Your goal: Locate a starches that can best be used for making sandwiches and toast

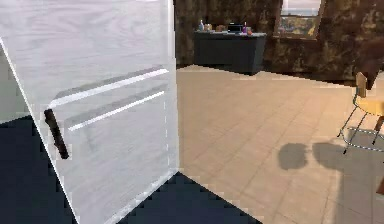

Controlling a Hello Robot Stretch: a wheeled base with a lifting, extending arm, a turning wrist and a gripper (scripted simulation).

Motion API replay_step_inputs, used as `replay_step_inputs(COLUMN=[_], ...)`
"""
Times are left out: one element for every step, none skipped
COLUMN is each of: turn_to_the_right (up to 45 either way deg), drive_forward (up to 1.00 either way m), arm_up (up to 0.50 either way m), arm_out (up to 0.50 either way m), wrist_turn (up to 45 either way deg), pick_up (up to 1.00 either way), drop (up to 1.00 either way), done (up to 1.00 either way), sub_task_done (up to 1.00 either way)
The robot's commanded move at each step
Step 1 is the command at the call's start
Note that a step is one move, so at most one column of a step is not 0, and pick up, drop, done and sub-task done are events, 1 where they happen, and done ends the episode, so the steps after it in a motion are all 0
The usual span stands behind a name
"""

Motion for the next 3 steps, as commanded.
replay_step_inputs(turn_to_the_right=[21.0,0.0,0.0], drive_forward=[0.00,1.00,0.65], arm_up=[0.00,0.00,0.00], arm_out=[0.00,0.00,0.00], wrist_turn=[0.0,0.0,0.0], pick_up=[0.00,0.00,0.00], drop=[0.00,0.00,0.00], done=[0.00,0.00,0.00], sub_task_done=[0.00,0.00,0.00])
